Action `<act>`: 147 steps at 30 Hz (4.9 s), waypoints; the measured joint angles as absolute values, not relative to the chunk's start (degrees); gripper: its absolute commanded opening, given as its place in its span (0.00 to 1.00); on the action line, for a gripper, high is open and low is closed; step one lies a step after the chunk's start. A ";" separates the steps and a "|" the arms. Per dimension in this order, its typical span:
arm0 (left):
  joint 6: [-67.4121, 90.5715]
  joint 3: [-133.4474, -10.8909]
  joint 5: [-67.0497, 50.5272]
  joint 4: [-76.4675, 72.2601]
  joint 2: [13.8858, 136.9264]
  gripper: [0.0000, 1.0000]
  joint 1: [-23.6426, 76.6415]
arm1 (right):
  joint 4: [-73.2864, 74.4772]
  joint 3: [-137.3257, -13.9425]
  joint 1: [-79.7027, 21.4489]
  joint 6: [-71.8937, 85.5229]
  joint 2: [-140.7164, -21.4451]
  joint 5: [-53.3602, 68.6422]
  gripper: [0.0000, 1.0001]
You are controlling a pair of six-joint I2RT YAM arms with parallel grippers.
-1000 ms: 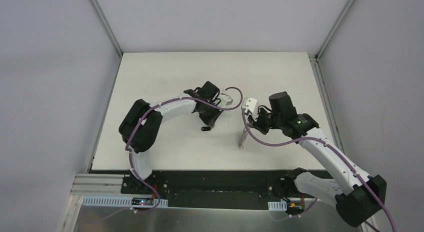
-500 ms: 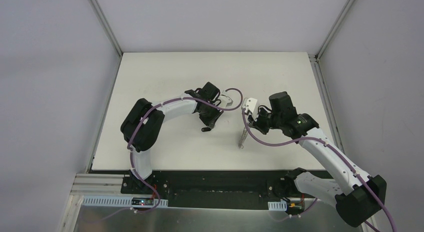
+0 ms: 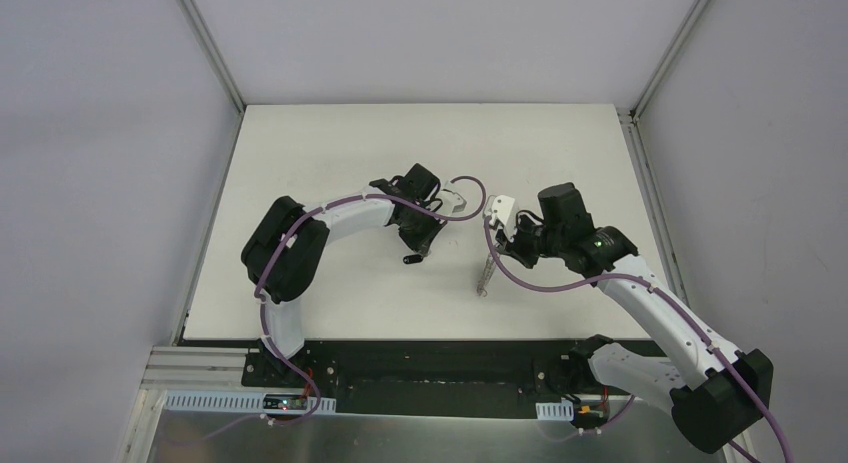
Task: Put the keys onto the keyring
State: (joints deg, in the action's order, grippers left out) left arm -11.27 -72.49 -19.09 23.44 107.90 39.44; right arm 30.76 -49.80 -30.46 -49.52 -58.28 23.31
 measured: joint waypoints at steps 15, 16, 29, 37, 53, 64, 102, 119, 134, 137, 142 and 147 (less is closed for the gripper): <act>-11.46 -72.88 -26.89 25.39 104.73 0.00 37.12 | 32.05 -51.16 -30.22 -47.75 -58.46 27.79 0.00; -11.53 -73.25 -28.60 25.87 103.83 0.00 36.27 | 32.42 -51.92 -30.17 -47.33 -58.61 28.88 0.00; -12.47 -77.08 -48.58 25.96 90.65 0.00 30.72 | 32.95 -60.73 -28.38 -41.91 -64.60 43.11 0.00; -10.66 -76.18 -56.55 20.45 84.95 0.00 30.72 | 32.36 -65.21 -28.32 -37.45 -70.28 49.87 0.00; -20.91 -73.47 -59.53 26.30 78.00 0.00 34.17 | 27.57 -67.33 -28.32 -27.90 -77.89 63.33 0.00; -31.66 -78.89 -57.12 35.16 78.74 0.00 36.07 | 27.90 -67.40 -31.00 -29.10 -78.46 66.02 0.00; -44.75 -80.55 -55.96 44.27 80.27 0.00 38.68 | 30.79 -69.23 -34.02 -32.14 -81.84 68.25 0.00; -51.00 -81.28 -58.11 50.09 80.29 0.00 38.65 | 30.92 -69.23 -34.11 -30.11 -82.30 69.08 0.00; -48.90 -81.28 -56.62 47.97 80.29 0.00 38.63 | 20.45 -66.43 -32.18 -18.59 -82.35 69.78 0.00; -47.48 -81.23 -55.96 46.98 80.27 0.00 38.63 | 18.31 -65.58 -31.75 -16.51 -82.30 69.58 0.00; -45.04 -80.25 -54.04 44.58 80.27 0.00 38.63 | 13.93 -63.31 -30.63 -12.34 -81.93 68.73 0.00; -42.74 -79.35 -51.62 41.54 80.14 0.00 38.63 | 10.35 -62.17 -29.41 -8.19 -81.69 67.24 0.00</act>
